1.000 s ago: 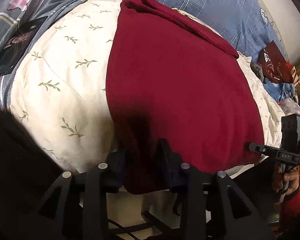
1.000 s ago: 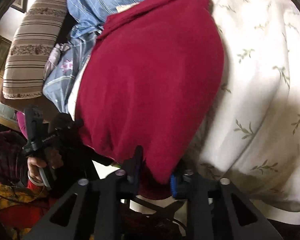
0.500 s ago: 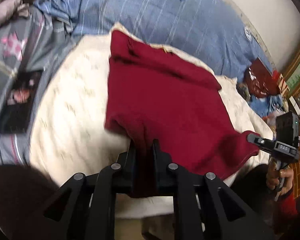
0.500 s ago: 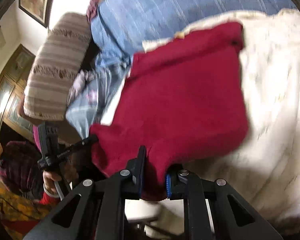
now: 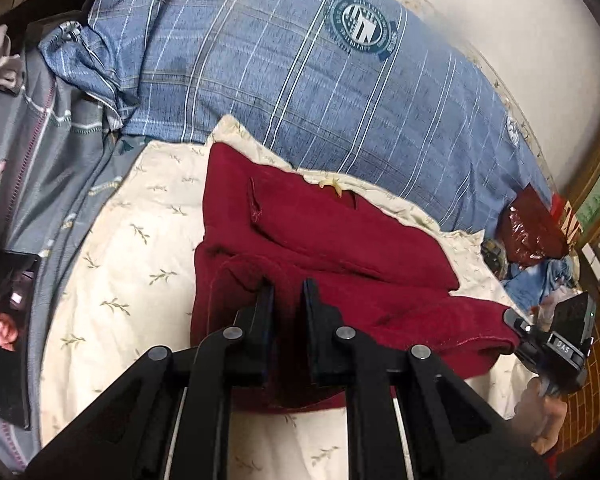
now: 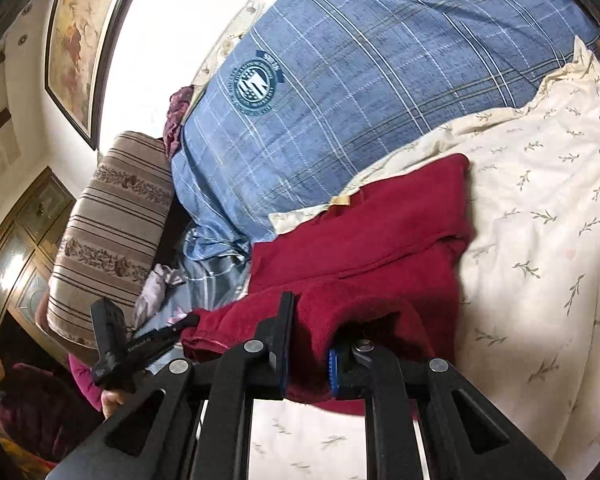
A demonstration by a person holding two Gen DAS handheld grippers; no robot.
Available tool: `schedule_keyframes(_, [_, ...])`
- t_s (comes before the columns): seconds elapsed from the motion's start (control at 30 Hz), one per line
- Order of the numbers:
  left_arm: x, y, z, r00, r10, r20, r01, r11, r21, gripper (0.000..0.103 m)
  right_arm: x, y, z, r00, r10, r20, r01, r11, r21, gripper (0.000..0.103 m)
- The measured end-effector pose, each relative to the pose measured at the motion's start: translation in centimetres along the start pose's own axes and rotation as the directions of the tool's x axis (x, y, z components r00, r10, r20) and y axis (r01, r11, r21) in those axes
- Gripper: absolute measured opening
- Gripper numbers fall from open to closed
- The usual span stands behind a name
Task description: Fold small clothes
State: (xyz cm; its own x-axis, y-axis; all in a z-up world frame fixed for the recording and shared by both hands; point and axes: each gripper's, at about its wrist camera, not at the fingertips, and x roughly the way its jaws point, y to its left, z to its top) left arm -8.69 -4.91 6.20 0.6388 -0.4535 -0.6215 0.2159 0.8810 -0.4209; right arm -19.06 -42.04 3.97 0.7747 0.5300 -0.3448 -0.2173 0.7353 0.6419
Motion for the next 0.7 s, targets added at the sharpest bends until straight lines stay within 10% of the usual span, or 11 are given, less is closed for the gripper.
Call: schedule_keyframes(0.7, [1.7, 0.2, -1.4, 0.997, 0.057, -0.053, -0.056, 0.998, 0.025, 0.011, 2.5, -2.7, -0.2, 0.995, -0.040, -0.095, 0.046, 0.997, 0.068, 0.013])
